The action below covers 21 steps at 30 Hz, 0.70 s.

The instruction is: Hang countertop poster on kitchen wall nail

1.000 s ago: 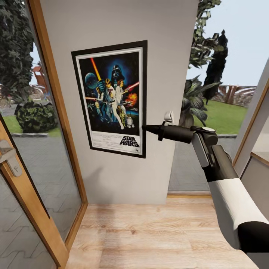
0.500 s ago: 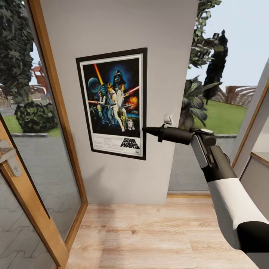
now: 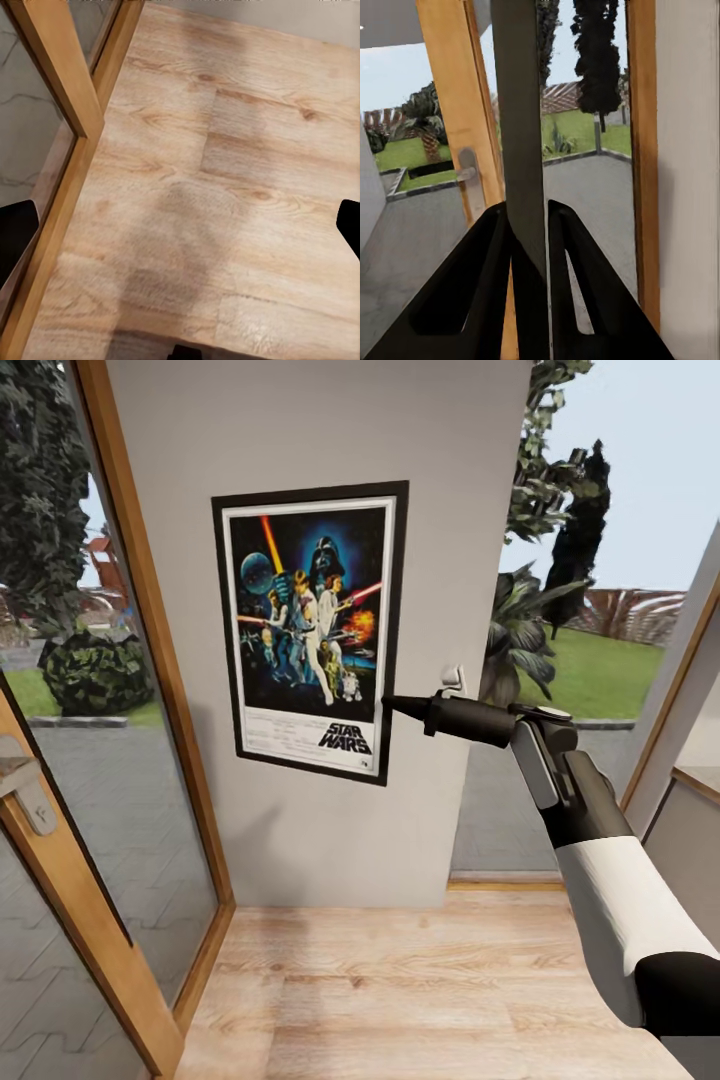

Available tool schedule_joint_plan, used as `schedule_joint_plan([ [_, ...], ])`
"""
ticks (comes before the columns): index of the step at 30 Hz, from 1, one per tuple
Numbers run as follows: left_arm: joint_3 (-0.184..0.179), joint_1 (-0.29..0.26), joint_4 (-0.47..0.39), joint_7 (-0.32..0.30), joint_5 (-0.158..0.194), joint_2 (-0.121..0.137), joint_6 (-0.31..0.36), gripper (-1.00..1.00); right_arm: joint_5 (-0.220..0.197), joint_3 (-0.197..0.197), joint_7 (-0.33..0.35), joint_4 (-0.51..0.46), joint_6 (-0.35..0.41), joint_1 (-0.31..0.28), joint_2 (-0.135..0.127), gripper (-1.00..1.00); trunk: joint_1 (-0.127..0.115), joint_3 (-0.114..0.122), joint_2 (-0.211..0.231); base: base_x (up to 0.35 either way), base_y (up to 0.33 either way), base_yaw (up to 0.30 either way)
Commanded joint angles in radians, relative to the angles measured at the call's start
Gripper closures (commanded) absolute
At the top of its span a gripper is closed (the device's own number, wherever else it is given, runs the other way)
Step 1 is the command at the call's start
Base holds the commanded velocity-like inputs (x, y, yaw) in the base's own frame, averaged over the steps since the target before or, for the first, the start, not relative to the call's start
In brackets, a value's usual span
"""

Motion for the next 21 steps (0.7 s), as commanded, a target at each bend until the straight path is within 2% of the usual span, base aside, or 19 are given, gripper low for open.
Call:
schedule_joint_plan([
  [1,0.004,0.000,-0.001,-0.007,-0.001,-0.001,-0.001,-1.00,-0.011,0.002,-0.003,0.000,0.009,-0.001,-0.001,1.00,0.001,-0.001,-0.002,0.051,0.000,0.000],
  [13,0.004,0.000,-0.001,-0.006,-0.001,-0.001,-0.001,-1.00,-0.015,0.001,-0.011,0.000,0.009,-0.001,-0.001,1.00,0.001,-0.001,-0.002,0.010,0.000,0.000],
  [21,0.004,0.000,-0.001,-0.006,-0.001,-0.001,-0.001,-1.00,-0.014,0.001,-0.012,0.000,0.010,-0.001,-0.001,1.00,0.001,-0.001,-0.002,0.239,0.000,0.000],
])
